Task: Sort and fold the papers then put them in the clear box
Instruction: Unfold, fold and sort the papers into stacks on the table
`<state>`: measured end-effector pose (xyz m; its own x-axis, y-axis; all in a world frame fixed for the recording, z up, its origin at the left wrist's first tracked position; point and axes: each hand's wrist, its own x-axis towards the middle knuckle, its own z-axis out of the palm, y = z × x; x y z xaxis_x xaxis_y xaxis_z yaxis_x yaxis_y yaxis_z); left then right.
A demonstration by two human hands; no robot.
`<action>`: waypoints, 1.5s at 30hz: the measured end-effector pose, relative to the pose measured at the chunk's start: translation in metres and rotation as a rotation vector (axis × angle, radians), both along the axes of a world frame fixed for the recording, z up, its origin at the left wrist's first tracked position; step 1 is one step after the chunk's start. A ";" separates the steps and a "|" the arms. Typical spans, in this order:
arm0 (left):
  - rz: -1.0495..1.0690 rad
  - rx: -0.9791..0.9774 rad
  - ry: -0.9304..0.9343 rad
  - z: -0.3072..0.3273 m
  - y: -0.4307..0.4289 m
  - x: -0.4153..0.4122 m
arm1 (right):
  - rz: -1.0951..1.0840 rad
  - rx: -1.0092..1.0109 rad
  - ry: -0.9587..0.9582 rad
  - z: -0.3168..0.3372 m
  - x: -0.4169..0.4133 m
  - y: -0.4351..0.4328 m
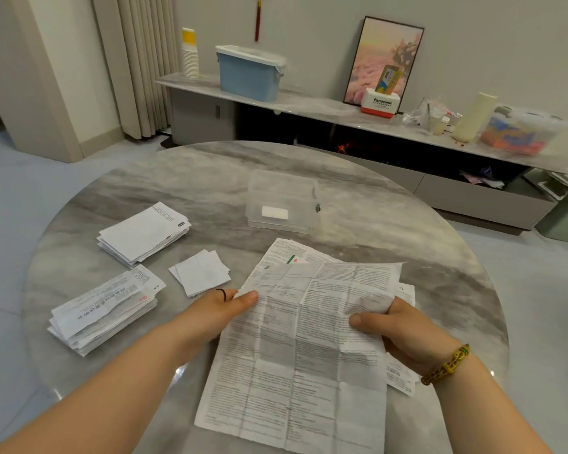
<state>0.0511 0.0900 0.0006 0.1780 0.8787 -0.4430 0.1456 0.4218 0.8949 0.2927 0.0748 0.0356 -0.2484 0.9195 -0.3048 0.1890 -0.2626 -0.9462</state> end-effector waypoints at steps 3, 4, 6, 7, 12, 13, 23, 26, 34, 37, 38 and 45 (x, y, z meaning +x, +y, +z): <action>0.018 -0.030 -0.101 0.005 0.001 -0.004 | 0.001 -0.014 -0.026 -0.006 0.000 0.004; 0.048 -0.022 -0.098 0.006 0.002 -0.006 | -0.011 -0.017 -0.049 -0.007 -0.001 0.004; 0.120 -0.013 -0.084 0.008 0.003 -0.009 | -0.028 -0.031 -0.094 -0.009 -0.002 0.006; 0.147 -0.010 -0.079 0.008 0.003 -0.011 | -0.025 -0.036 -0.119 -0.011 -0.002 0.007; 0.130 0.013 0.015 0.013 0.004 -0.021 | -0.048 -0.067 -0.213 -0.019 -0.003 0.009; 0.132 0.012 0.016 0.015 0.004 -0.023 | -0.037 -0.082 -0.203 -0.019 -0.005 0.010; 0.125 0.033 -0.281 0.024 0.002 -0.035 | -0.209 -0.165 0.213 -0.018 -0.009 0.017; 0.107 0.026 -0.317 0.026 0.000 -0.035 | -0.270 -0.123 0.313 -0.024 -0.009 0.021; 0.150 0.085 -0.222 0.027 0.001 -0.032 | -0.280 0.000 0.297 -0.023 -0.013 0.020; 0.251 0.216 -0.078 0.020 0.002 -0.027 | -0.364 -0.046 0.332 -0.015 -0.015 0.019; 0.287 0.247 -0.091 0.020 0.000 -0.026 | -0.376 -0.073 0.320 -0.013 -0.015 0.018; 0.549 0.323 -0.264 0.022 0.002 -0.026 | -0.118 -0.282 0.360 -0.010 -0.015 0.018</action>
